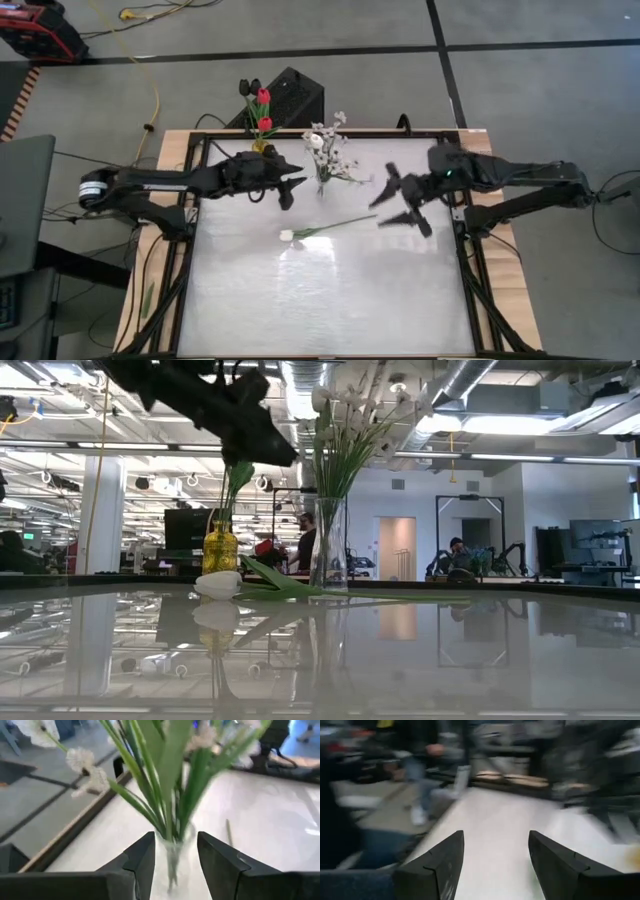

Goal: Sort flowers into vase by color
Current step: Put the white flower into the transparent flower vase

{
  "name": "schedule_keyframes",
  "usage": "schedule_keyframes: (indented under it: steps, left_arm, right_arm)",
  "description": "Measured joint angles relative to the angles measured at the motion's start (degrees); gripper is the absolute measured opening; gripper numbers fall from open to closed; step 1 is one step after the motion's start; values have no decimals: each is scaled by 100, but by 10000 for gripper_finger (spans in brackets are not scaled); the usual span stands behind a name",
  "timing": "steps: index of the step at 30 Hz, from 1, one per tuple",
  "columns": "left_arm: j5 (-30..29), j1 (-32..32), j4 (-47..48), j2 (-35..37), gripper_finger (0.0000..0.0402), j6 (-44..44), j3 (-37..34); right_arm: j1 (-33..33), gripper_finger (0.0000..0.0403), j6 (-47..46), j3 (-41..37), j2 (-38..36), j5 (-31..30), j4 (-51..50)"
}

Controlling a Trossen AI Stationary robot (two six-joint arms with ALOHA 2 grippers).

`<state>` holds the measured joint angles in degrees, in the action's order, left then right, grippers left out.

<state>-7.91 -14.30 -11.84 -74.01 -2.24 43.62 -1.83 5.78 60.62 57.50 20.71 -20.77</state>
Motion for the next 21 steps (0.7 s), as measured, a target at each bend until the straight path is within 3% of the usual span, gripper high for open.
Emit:
schedule_keyframes:
  steps: [2,7,12,15,18,21]
  left_arm:
    - [7,106,535,244,135,-87,88]
    - [-38,570,1475,680,135,-624,92]
    - [-531,1482,1966,685,135,-1176,-229]
    - [-1052,2078,1648,553,135,-1347,-617]
    - [-1539,2555,939,390,135,-1455,-1075]
    - [-1669,2840,64,238,135,-1495,-1501]
  right_arm:
    - [247,248,-72,2,161,346,12]
    - [1077,248,-85,0,981,427,-181]
    - [1725,248,-90,0,2024,-152,-486]
    - [1915,248,-153,-2,2746,-875,-431]
    - [1881,248,-171,-4,3428,-1140,-111]
    - [1679,240,-175,-4,3949,-1532,499]
